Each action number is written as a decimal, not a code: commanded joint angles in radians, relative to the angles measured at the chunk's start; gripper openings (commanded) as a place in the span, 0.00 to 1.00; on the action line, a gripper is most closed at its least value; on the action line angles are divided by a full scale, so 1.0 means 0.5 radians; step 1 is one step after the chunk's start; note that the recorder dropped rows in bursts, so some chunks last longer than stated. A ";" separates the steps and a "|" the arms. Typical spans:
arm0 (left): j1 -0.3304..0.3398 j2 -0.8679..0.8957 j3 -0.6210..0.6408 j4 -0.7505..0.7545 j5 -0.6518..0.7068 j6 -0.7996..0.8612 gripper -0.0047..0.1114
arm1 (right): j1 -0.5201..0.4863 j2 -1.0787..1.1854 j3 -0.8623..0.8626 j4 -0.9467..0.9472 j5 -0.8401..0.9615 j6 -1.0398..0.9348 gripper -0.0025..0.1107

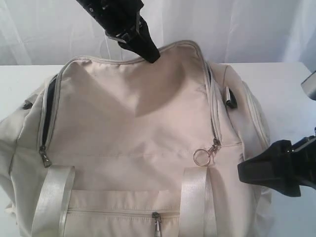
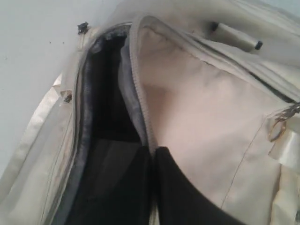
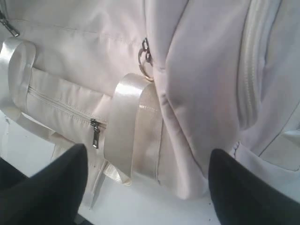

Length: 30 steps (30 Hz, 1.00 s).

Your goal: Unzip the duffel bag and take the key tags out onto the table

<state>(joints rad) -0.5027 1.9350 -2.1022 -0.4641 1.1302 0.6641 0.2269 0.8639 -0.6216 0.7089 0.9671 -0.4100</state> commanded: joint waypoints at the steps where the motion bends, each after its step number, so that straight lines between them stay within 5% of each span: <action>1: -0.002 -0.087 0.012 -0.228 0.182 -0.088 0.04 | -0.012 -0.011 0.009 -0.005 0.007 -0.028 0.62; 11: -0.150 -0.610 0.619 -0.213 0.182 -0.236 0.04 | -0.012 -0.178 -0.165 -0.075 0.252 0.051 0.57; 16: -0.416 -1.091 1.423 -0.301 0.180 -0.315 0.04 | -0.012 -0.306 -0.260 -0.079 0.278 0.163 0.53; 20: -0.694 -1.399 2.019 -0.450 -0.167 -0.431 0.04 | -0.012 -0.326 -0.300 0.018 0.378 0.217 0.53; 26: -0.835 -1.446 2.616 -0.668 -0.511 -0.439 0.04 | -0.012 -0.326 -0.300 0.415 0.351 0.195 0.53; 30: -0.835 -1.446 2.761 -0.805 -0.592 -0.369 0.28 | -0.012 -0.326 -0.300 0.540 0.336 0.195 0.48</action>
<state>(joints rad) -0.9108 1.2203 -0.7377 -0.8113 0.8170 0.4576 0.2269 0.7075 -0.7663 0.9514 1.1420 -0.3040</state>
